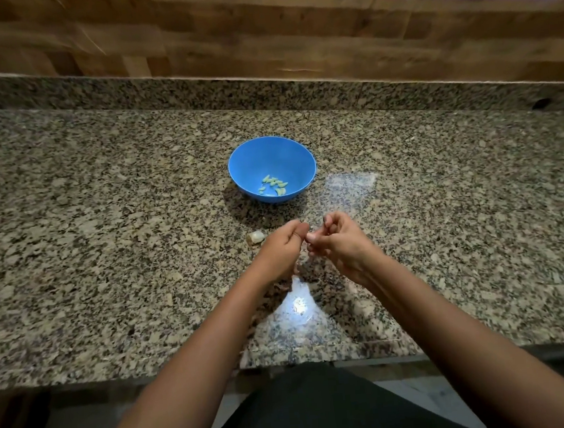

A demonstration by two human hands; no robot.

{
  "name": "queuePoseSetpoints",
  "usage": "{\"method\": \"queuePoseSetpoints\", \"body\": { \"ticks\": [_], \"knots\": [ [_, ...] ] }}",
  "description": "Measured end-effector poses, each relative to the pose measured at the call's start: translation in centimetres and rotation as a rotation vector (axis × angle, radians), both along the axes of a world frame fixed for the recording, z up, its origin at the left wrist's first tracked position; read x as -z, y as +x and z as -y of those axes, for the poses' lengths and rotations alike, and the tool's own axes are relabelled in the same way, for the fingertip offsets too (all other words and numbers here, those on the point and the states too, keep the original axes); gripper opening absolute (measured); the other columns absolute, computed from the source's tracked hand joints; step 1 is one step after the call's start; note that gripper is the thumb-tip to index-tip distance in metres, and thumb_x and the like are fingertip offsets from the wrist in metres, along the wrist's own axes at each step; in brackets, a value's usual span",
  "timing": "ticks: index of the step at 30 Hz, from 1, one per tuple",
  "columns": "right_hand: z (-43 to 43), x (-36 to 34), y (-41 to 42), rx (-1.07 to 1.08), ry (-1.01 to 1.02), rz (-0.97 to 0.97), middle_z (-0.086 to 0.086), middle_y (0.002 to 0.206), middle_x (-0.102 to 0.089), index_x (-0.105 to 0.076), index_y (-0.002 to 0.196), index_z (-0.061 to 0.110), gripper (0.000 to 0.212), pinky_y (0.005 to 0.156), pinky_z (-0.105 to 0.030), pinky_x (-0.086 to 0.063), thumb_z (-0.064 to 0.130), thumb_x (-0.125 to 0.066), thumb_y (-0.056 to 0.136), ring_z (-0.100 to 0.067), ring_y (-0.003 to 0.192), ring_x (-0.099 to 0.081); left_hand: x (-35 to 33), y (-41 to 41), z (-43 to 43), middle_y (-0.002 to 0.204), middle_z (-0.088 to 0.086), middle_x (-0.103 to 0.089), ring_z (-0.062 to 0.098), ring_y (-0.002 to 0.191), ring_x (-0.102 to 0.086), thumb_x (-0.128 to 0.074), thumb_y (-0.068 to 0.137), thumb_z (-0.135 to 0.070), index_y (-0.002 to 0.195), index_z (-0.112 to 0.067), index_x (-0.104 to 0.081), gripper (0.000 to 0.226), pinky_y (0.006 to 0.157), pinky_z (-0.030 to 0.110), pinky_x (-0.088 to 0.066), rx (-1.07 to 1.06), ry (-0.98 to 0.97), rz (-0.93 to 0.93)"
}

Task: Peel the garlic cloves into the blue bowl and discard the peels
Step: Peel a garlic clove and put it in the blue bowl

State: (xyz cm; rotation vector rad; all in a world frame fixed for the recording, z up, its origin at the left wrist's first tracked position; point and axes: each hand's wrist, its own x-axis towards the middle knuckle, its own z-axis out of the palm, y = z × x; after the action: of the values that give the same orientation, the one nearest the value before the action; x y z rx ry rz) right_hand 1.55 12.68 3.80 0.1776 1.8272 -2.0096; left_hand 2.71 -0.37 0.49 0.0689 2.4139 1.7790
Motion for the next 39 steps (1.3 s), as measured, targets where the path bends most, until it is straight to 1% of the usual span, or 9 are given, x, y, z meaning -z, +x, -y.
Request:
{"method": "queuePoseSetpoints", "body": {
  "ticks": [3,5,8,16,20,25,31,35,39],
  "knots": [
    [0.7,0.2,0.3,-0.048,0.383,-0.292,-0.004,0.073,-0.046,-0.038,0.08,0.017,0.031,0.061,-0.031,-0.042,-0.008,-0.055,0.086,-0.017,0.068,-0.046,-0.6,-0.3,-0.3,0.057,-0.003,-0.033,0.006,0.041,-0.033,-0.037,0.101,-0.028,0.076,-0.019,-0.049,0.029,0.041,0.022,-0.034,-0.074,0.298,0.269],
    [1.0,-0.1,0.4,-0.09,0.473,-0.384,-0.002,0.076,-0.05,-0.044,0.082,0.019,0.026,0.061,-0.028,-0.044,-0.003,-0.057,0.088,-0.014,0.069,-0.049,-0.5,-0.1,-0.3,0.055,-0.002,-0.031,0.003,0.036,-0.033,-0.035,0.102,-0.027,0.08,-0.017,-0.048,0.027,0.035,0.02,-0.034,-0.085,0.402,0.29],
    [1.0,-0.7,0.3,-0.109,0.301,-0.189,-0.004,0.071,-0.054,-0.052,0.083,0.012,0.01,0.057,-0.024,-0.049,0.008,-0.057,0.091,-0.014,0.063,-0.053,-0.2,0.2,0.1,0.056,-0.001,-0.038,0.002,0.038,-0.039,-0.036,0.102,-0.023,0.081,-0.013,-0.046,0.025,0.036,0.021,-0.04,-0.092,0.376,0.14],
    [0.2,-1.6,-0.1,-0.286,0.238,-0.035,-0.004,0.063,-0.046,-0.05,0.079,0.006,0.018,0.051,-0.025,-0.04,0.011,-0.046,0.097,-0.012,0.053,-0.044,-1.4,0.5,1.0,0.061,0.0,-0.039,0.011,0.045,-0.044,-0.033,0.101,-0.035,0.08,-0.019,-0.043,0.028,0.042,0.025,-0.043,0.051,0.059,-0.015],
    [0.8,-1.4,0.2,-0.17,0.202,-0.03,-0.006,0.065,-0.047,-0.049,0.079,0.007,0.018,0.054,-0.029,-0.039,0.012,-0.047,0.096,-0.015,0.056,-0.044,-2.0,0.6,0.3,0.054,-0.005,-0.041,0.008,0.04,-0.038,-0.034,0.101,-0.032,0.081,-0.02,-0.05,0.028,0.039,0.024,-0.036,-0.01,0.211,0.059],
    [1.3,-0.7,1.0,-0.205,0.771,-0.463,0.0,0.079,-0.052,-0.052,0.085,0.009,0.013,0.066,-0.032,-0.044,0.013,-0.047,0.096,-0.012,0.068,-0.046,-2.1,0.1,-0.2,0.046,-0.009,-0.037,0.006,0.039,-0.029,-0.035,0.102,-0.03,0.081,-0.018,-0.052,0.029,0.036,0.021,-0.027,-0.044,0.307,0.181],
    [0.9,-2.2,0.4,-0.192,0.096,-0.005,-0.007,0.067,-0.051,-0.053,0.082,0.002,0.018,0.051,-0.022,-0.047,0.009,-0.046,0.097,-0.014,0.055,-0.05,-1.3,0.0,0.5,0.061,-0.002,-0.048,0.014,0.038,-0.042,-0.035,0.099,-0.039,0.083,-0.022,-0.05,0.029,0.038,0.024,-0.037,-0.066,0.178,0.014],
    [0.8,-2.6,0.5,-0.199,0.08,-0.021,-0.007,0.068,-0.052,-0.055,0.082,0.0,0.02,0.051,-0.02,-0.048,0.003,-0.043,0.097,-0.014,0.057,-0.051,-0.6,-0.2,0.8,0.062,0.004,-0.049,0.016,0.037,-0.045,-0.035,0.095,-0.048,0.082,-0.026,-0.049,0.029,0.039,0.024,-0.037,-0.091,0.102,-0.026],
    [0.7,-2.4,0.4,-0.206,0.168,-0.101,-0.007,0.068,-0.053,-0.054,0.081,0.002,0.019,0.052,-0.021,-0.047,0.003,-0.043,0.097,-0.012,0.057,-0.051,-0.7,-0.3,0.4,0.055,0.001,-0.036,0.008,0.037,-0.037,-0.034,0.1,-0.039,0.083,-0.016,-0.047,0.031,0.037,0.022,-0.036,-0.1,0.261,0.056]
  ]
}}
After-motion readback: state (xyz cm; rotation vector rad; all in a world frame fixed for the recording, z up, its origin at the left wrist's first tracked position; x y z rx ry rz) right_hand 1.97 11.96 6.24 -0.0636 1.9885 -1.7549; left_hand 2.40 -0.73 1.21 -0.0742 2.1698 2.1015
